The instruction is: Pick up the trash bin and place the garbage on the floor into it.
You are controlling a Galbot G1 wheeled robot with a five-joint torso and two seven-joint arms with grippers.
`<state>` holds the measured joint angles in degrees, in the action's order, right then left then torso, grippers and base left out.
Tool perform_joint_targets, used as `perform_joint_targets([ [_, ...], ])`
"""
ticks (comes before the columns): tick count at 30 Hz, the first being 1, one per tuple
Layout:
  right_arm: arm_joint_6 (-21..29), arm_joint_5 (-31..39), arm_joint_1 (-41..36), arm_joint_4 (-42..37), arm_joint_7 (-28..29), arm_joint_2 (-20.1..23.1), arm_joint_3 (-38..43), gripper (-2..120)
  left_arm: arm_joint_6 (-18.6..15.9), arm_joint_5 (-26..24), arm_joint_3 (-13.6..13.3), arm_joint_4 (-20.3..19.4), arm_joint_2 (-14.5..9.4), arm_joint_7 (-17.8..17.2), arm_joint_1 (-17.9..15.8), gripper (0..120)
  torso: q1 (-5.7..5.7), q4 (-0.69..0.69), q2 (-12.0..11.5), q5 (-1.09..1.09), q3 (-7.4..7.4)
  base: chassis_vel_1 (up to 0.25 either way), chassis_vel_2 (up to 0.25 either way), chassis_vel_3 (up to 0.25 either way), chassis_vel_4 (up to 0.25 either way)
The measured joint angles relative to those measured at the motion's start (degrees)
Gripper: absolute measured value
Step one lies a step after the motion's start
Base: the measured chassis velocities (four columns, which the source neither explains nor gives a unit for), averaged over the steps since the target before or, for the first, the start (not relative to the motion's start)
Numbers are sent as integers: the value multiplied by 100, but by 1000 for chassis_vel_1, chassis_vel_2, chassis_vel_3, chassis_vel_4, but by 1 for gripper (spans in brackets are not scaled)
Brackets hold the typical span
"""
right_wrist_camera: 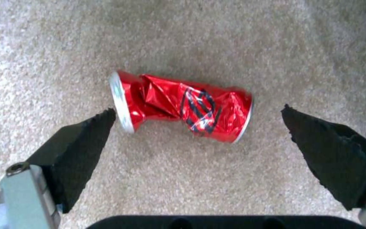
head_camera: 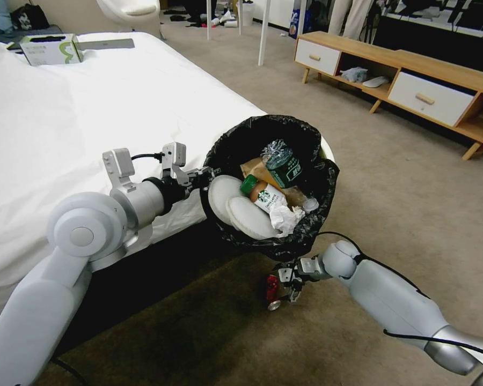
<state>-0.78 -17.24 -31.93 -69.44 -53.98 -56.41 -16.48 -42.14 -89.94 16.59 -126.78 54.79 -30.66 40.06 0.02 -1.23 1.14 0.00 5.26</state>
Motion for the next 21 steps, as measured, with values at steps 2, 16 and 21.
perform_joint_targets([
  [2,-8,-16,0,10,-1,6,0,100,0,0,8,-9,-5,0,6,2,0,0,0,0,0,0,0,0,0],
  [16,-920,-1266,-41,193,-687,-263,434,100,0,2,108,-88,-31,-24,70,2,0,0,0,0,0,0,0,0,0],
  [21,-926,-1260,-37,210,-713,-255,452,100,0,2,109,-92,-25,-25,73,2,0,0,0,0,0,0,0,0,0],
])
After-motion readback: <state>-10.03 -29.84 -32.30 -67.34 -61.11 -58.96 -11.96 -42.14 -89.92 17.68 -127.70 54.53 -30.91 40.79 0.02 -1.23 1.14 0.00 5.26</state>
